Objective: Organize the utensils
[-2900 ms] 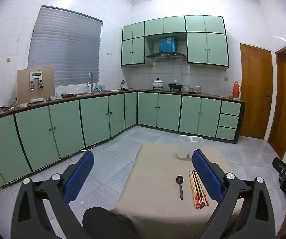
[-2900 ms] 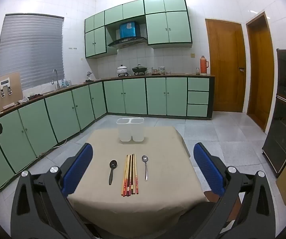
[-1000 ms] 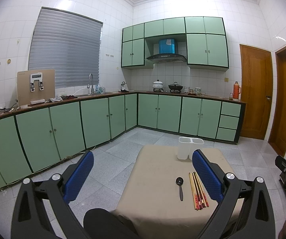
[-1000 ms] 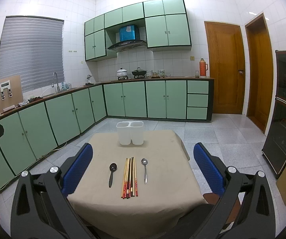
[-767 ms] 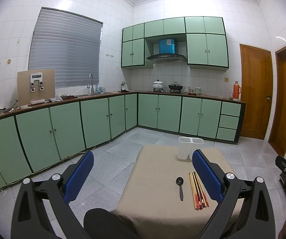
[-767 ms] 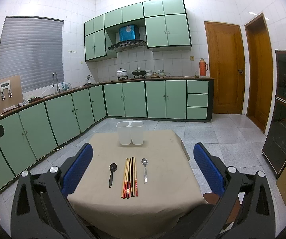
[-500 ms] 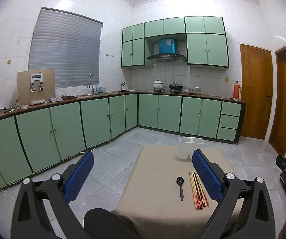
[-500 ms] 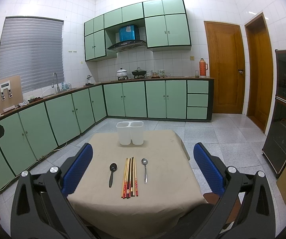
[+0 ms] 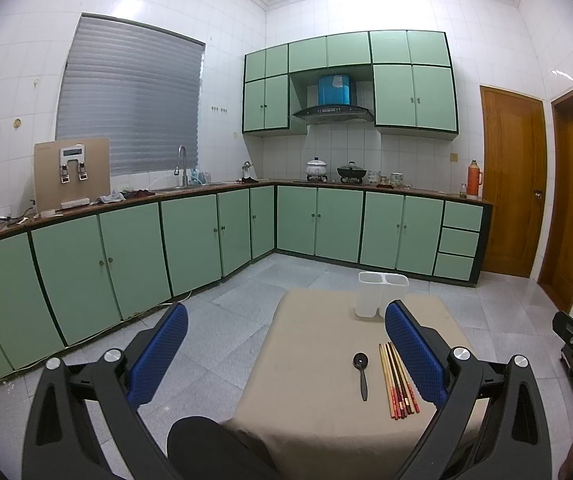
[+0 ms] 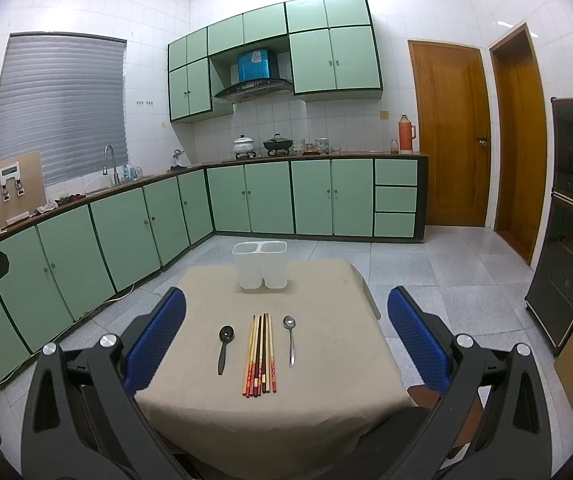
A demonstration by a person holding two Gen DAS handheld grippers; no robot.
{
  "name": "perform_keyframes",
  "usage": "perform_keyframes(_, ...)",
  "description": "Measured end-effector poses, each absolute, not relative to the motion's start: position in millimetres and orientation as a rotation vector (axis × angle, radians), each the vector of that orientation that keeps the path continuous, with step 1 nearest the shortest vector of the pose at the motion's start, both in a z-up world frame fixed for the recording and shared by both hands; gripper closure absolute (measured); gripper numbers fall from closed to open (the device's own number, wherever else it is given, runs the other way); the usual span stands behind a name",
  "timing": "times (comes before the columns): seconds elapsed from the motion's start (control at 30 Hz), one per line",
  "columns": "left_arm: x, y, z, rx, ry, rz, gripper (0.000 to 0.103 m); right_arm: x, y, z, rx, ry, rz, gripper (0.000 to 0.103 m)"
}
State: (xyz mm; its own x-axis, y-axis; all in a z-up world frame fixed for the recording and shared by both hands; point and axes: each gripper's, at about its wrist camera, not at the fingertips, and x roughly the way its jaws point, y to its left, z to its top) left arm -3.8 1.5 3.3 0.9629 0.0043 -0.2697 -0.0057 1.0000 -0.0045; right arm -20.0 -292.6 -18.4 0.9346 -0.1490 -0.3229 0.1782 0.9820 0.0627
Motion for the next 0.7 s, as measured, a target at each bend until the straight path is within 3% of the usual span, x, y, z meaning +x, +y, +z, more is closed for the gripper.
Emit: perform_keyframes(0.7,45,-10,-23,0.004,0.391,-0.029,0.006,20,-297,-44,0.088,0.416,-0.173,0.005)
